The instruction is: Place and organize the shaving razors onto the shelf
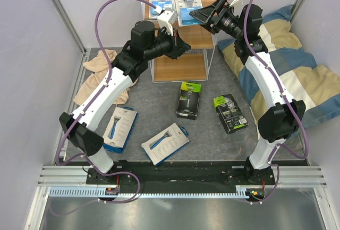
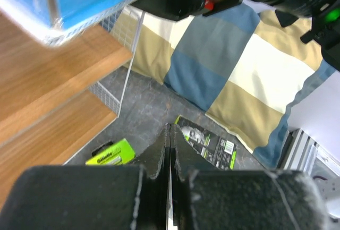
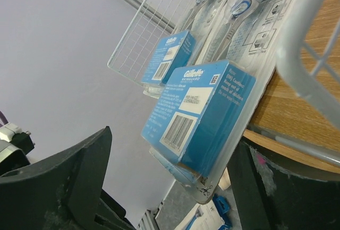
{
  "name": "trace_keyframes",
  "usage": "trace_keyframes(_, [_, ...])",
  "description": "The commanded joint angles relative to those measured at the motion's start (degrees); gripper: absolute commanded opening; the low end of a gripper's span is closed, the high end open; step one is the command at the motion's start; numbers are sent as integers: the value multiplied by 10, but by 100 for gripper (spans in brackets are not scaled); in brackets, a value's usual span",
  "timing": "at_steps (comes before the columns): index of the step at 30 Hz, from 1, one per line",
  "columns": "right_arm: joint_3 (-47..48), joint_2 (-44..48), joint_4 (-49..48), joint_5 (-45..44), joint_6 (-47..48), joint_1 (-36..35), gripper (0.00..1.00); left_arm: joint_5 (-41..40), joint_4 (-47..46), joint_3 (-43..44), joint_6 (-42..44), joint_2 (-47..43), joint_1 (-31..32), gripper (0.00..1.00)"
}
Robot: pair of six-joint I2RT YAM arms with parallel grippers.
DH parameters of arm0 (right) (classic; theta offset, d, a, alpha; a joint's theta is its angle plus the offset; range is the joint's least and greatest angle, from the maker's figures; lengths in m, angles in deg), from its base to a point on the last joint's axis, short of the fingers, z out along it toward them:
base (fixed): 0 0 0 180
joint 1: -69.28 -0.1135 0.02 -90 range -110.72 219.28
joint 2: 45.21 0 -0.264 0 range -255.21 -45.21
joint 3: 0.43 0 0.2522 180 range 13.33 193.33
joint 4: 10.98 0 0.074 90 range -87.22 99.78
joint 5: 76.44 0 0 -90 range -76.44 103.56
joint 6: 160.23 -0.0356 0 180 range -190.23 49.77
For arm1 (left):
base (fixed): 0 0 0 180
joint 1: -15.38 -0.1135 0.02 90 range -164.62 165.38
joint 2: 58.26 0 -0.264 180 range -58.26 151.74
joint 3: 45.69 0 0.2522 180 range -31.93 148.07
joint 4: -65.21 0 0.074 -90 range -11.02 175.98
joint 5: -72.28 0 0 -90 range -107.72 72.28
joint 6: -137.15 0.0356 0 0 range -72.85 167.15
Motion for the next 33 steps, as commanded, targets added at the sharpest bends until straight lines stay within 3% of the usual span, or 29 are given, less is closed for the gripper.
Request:
trace_keyframes(1, [-4,19,-19,-2,-5,4,94,-34,-6,63,38,28,14,2])
trace_keyframes(12, [-14,27,-24,-6,-8,4,98,-70,-9,163,12,111,27,2])
trace_keyframes(33, [-28,42,-28,10,-12,3,98,-173,-63,218,-37,177,27,2])
